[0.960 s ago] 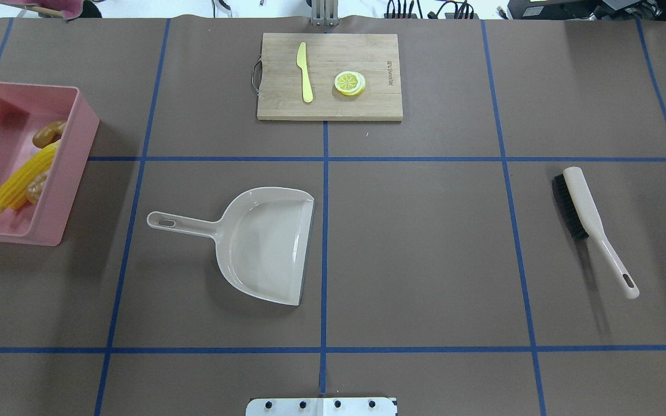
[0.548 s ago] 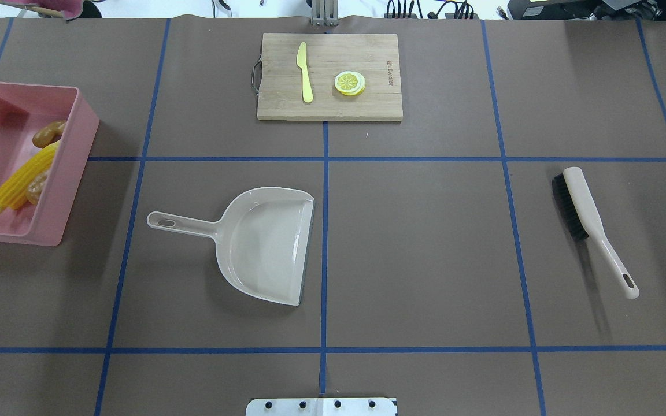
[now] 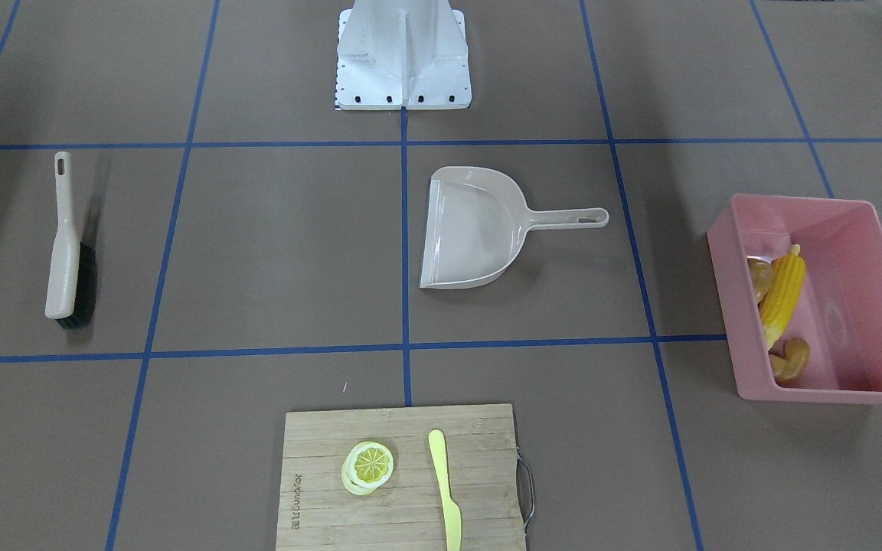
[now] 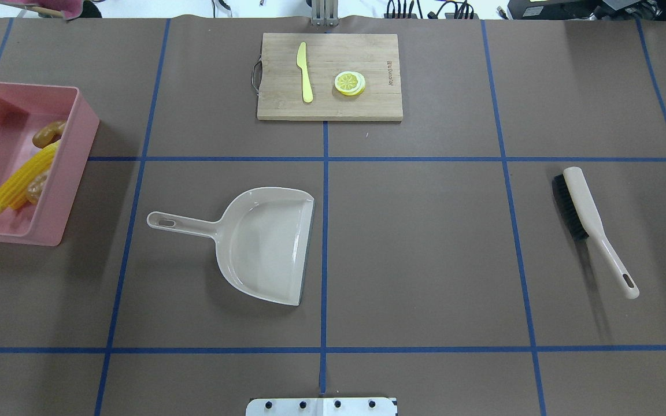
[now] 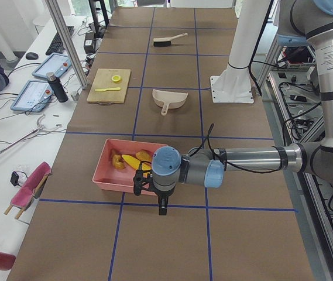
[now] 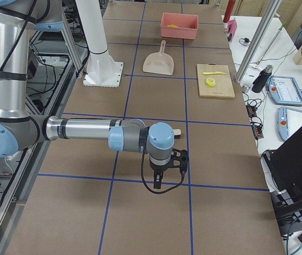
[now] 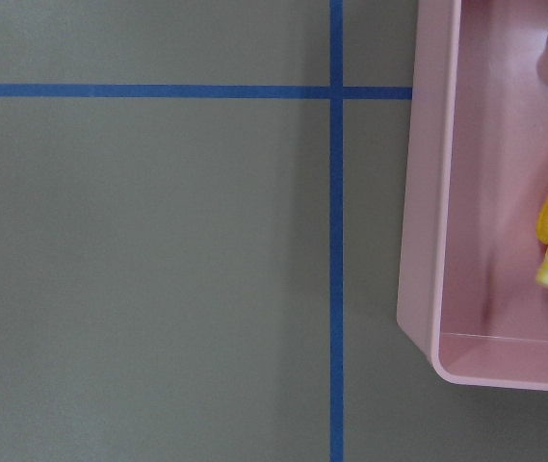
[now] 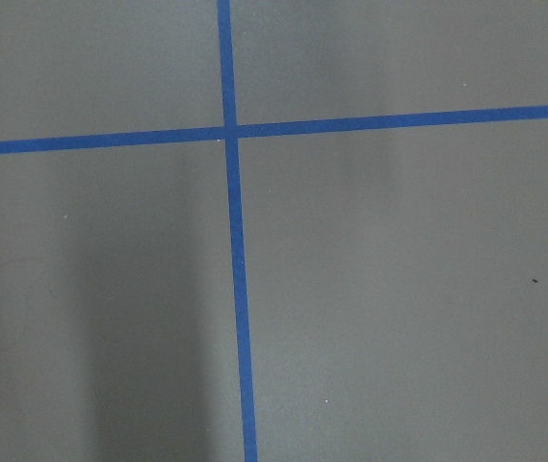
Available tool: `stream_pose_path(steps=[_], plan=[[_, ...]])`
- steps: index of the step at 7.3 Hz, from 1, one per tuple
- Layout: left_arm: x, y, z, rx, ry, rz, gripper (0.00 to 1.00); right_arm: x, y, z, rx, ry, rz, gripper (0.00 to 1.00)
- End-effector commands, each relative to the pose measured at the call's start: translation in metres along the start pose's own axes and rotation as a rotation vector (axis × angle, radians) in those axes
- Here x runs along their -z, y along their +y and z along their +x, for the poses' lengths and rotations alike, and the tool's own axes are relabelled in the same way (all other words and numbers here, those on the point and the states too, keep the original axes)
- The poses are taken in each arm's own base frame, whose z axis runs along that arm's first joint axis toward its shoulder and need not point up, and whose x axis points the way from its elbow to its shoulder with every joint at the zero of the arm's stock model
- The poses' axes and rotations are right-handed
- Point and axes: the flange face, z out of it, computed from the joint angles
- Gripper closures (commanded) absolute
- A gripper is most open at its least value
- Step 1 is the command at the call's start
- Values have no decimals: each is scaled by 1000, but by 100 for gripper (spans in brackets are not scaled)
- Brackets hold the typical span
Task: Sweep and dump trash into bin
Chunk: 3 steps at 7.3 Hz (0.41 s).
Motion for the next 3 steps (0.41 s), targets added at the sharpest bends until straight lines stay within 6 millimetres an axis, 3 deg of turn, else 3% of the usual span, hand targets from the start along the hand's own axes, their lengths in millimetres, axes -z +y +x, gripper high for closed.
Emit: stream_pose_path(steps=[1, 3], plan=[[0, -1, 0, -1, -1, 1, 0, 0, 0, 0, 0, 0, 0, 0], [0, -1, -1, -1, -6, 2, 1, -1, 0, 1, -1, 0, -1, 0]])
